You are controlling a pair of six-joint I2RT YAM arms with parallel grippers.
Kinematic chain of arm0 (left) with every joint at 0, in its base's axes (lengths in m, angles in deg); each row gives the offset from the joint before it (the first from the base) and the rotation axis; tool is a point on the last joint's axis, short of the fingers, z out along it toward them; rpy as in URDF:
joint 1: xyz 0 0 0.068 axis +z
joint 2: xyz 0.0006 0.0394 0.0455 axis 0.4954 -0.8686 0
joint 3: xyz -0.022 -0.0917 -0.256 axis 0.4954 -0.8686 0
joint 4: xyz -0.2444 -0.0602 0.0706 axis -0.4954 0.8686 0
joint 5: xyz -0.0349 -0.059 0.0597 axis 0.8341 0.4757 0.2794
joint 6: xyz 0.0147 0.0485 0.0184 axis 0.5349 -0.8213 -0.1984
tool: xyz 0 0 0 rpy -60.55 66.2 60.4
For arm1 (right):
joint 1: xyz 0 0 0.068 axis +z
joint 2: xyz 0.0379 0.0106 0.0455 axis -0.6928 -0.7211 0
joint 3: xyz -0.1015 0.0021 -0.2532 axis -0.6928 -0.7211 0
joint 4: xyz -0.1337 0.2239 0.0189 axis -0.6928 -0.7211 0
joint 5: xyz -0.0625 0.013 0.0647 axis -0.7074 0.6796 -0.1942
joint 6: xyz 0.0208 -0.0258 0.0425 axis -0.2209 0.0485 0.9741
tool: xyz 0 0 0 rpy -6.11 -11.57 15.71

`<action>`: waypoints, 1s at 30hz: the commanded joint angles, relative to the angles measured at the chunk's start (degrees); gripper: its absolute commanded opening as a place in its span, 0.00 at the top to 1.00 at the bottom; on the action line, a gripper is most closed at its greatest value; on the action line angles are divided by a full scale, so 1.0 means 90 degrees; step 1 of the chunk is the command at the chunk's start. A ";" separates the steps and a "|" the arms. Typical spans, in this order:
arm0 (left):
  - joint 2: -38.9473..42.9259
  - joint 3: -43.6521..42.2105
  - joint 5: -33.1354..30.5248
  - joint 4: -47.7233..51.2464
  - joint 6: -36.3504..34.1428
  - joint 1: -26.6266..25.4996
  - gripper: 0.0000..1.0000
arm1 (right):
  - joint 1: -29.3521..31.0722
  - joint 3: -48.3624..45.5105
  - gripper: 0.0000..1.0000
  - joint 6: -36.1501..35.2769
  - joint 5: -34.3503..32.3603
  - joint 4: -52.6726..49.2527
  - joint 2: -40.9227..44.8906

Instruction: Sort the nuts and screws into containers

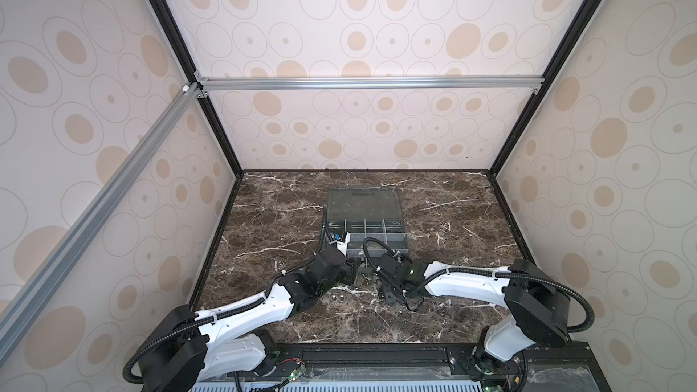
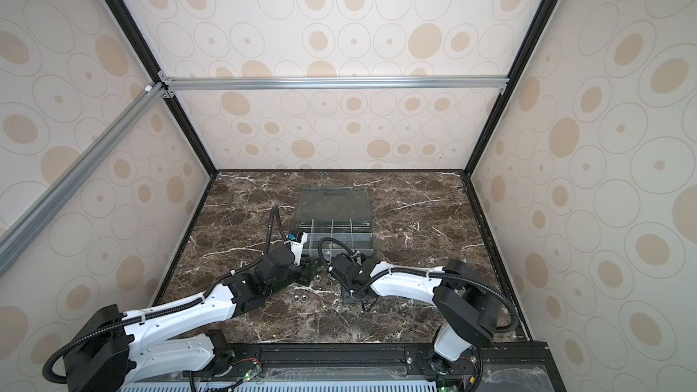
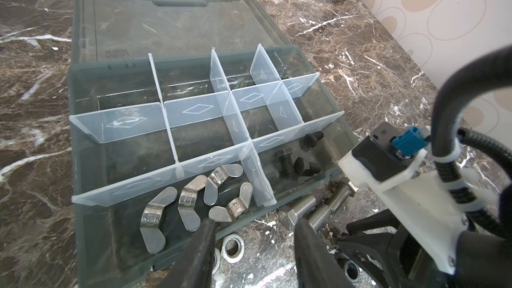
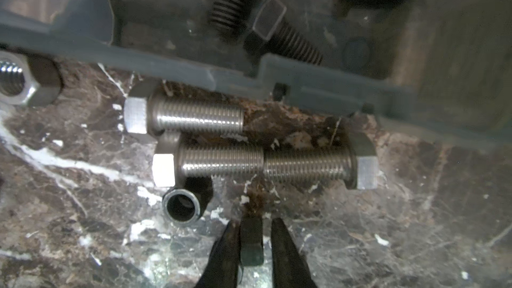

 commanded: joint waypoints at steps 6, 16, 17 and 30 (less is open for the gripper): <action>0.0228 -0.0103 -0.0092 -0.0109 0.0113 0.0080 0.53 | 0.0082 0.0097 0.79 0.0075 -0.0078 -0.0213 -0.0189; 0.0353 -0.0171 -0.0147 -0.0060 0.0162 0.0102 0.53 | 0.0092 0.0141 0.82 0.0048 -0.0053 -0.0102 -0.0322; 0.0361 -0.0166 -0.0157 -0.0065 0.0167 0.0095 0.53 | 0.0093 0.0136 0.82 0.0034 -0.0085 -0.0116 -0.0301; 0.0506 -0.0166 -0.0205 0.0036 0.0194 0.0100 0.53 | -0.0314 0.0776 0.83 -0.1028 -0.0716 -0.0221 0.0580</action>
